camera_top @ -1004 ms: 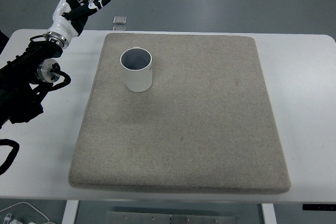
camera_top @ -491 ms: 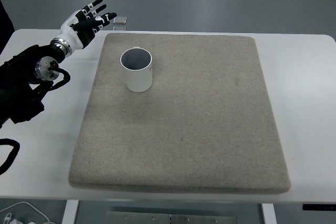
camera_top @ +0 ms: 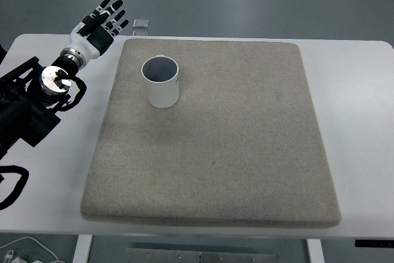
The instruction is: Upright white cup
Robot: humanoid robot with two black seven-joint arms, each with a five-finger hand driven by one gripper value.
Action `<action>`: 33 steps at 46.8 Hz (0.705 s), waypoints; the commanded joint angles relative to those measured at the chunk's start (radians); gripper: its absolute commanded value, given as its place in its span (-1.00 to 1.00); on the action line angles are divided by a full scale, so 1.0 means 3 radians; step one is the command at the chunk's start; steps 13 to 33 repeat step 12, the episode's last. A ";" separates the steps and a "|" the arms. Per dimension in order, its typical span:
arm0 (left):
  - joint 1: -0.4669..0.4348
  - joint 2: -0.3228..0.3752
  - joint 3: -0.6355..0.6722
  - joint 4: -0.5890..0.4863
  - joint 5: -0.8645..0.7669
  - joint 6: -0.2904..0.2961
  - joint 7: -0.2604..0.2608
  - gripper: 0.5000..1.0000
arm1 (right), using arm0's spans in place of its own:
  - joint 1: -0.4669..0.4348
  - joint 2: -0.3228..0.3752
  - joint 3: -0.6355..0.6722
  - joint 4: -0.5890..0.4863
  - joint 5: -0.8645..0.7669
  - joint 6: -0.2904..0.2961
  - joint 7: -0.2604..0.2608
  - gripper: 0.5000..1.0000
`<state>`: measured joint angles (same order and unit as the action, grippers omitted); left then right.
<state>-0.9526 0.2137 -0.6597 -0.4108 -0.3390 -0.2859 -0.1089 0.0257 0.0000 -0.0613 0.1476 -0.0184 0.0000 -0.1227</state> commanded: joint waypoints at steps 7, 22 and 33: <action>-0.0005 -0.0170 -0.0148 0.0122 -0.0041 -0.0029 0.0000 0.98 | 0.0001 0.0000 0.0005 -0.0001 0.0000 0.0000 0.0000 0.72; -0.0005 -0.0237 -0.0158 0.0219 -0.0046 -0.0029 0.0000 0.97 | 0.0017 0.0000 0.0010 0.0004 0.0000 0.0000 0.0000 0.72; -0.0005 -0.0237 -0.0158 0.0219 -0.0046 -0.0029 0.0000 0.97 | 0.0017 0.0000 0.0010 0.0004 0.0000 0.0000 0.0000 0.72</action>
